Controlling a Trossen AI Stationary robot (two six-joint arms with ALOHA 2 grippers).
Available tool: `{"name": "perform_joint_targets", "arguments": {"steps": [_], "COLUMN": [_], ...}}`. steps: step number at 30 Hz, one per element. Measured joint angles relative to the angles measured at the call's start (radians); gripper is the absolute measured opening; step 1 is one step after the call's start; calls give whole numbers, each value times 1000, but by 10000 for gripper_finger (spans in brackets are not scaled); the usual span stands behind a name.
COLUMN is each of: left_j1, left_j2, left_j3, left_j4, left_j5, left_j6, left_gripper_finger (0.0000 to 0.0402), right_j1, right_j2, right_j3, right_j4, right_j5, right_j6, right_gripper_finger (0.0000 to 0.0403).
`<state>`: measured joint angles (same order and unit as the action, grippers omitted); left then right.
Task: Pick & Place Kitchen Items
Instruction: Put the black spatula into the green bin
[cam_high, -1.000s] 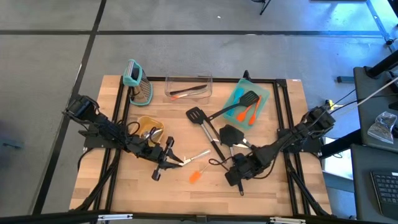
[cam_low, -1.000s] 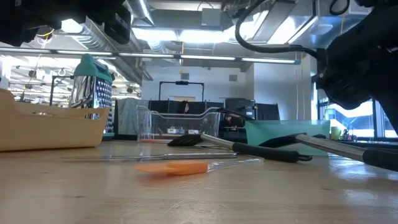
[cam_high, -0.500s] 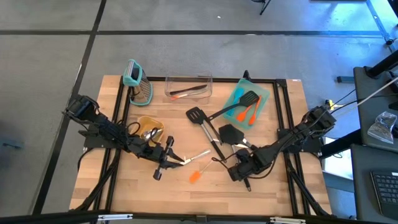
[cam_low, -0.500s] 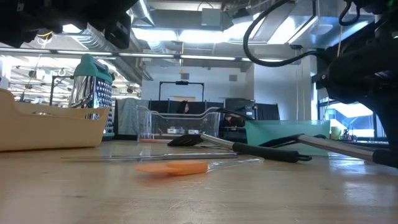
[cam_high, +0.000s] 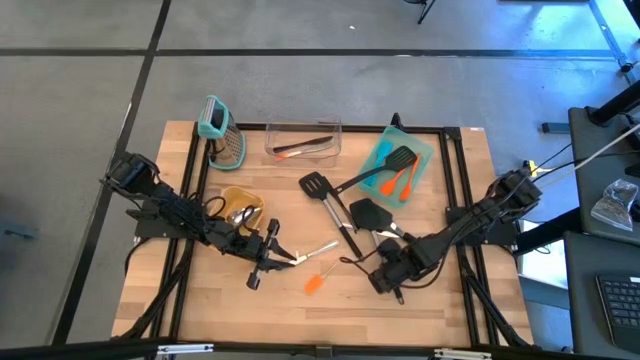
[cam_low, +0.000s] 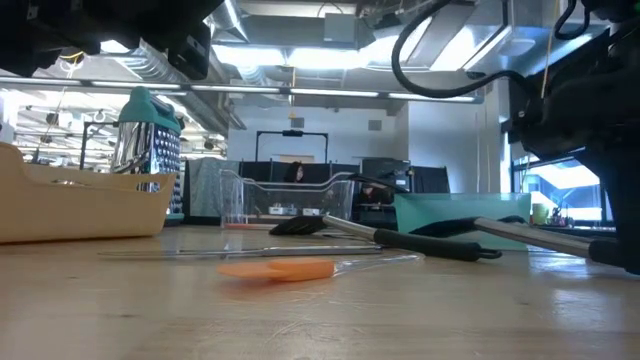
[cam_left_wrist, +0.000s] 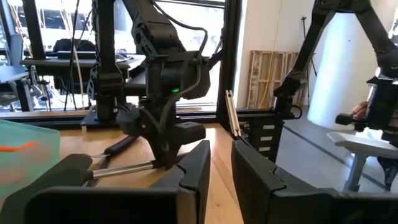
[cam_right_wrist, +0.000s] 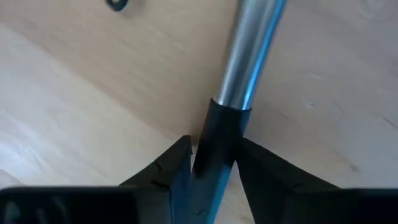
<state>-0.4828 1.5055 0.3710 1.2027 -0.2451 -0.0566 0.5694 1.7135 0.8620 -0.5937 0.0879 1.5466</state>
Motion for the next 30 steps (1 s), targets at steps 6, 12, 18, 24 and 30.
{"name": "perform_joint_targets", "arguments": {"steps": [6,12,18,24,30], "left_j1": [0,0,0,0,0], "left_j2": [0,0,0,0,0], "left_j3": [0,0,0,0,0], "left_j4": [0,-2,-18,-61,-66], "left_j5": [0,-1,-35,-105,-139], "left_j6": [0,0,0,0,40], "left_gripper_finger": [61,61,61,61,61], "right_j1": [1,1,-4,-1,-3], "right_j2": [-6,-8,-21,-27,-29], "right_j3": [-17,-9,71,205,325], "right_j4": [3,-10,-224,-519,-691], "right_j5": [2,-2,71,98,133], "right_j6": [79,89,22,28,16], "right_gripper_finger": [86,69,68,67,67]}}
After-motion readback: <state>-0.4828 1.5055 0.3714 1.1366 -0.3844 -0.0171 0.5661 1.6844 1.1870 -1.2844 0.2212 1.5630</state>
